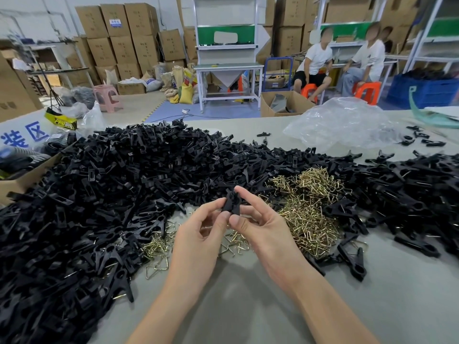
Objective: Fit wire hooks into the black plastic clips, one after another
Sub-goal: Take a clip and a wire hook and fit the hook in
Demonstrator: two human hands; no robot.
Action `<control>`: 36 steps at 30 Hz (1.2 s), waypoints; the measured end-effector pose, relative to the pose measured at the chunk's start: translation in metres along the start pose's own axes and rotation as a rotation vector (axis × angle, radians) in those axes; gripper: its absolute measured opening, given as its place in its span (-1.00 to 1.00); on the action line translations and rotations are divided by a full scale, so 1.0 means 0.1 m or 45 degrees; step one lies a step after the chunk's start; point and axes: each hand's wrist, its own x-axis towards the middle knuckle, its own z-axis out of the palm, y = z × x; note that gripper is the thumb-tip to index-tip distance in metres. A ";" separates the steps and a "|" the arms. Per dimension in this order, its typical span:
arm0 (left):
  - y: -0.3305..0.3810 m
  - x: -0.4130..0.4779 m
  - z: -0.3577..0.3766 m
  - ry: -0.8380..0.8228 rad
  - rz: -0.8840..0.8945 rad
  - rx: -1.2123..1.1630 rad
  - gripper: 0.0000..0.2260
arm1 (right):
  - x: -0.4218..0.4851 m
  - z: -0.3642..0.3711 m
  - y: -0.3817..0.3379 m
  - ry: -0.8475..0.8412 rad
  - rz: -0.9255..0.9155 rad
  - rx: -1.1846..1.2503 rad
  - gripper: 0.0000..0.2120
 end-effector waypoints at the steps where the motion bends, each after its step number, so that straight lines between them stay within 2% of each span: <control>1: 0.00 0.00 0.00 -0.001 -0.001 0.011 -0.78 | 0.00 0.00 0.00 0.003 -0.003 -0.011 -0.45; 15: -0.06 -0.01 0.00 0.021 0.041 0.177 -0.77 | -0.01 0.00 0.00 0.048 -0.074 -0.091 -0.49; 26: -0.08 0.00 0.02 0.078 0.051 0.164 -0.76 | -0.03 0.01 -0.02 0.072 -0.068 -0.108 -0.49; 32: -0.13 -0.01 0.01 0.000 0.037 0.155 -0.75 | -0.04 0.03 -0.03 0.085 -0.084 -0.100 -0.45; 36: -0.13 0.00 -0.01 -0.019 0.095 0.205 -0.71 | -0.04 0.02 -0.03 0.094 -0.100 -0.154 -0.51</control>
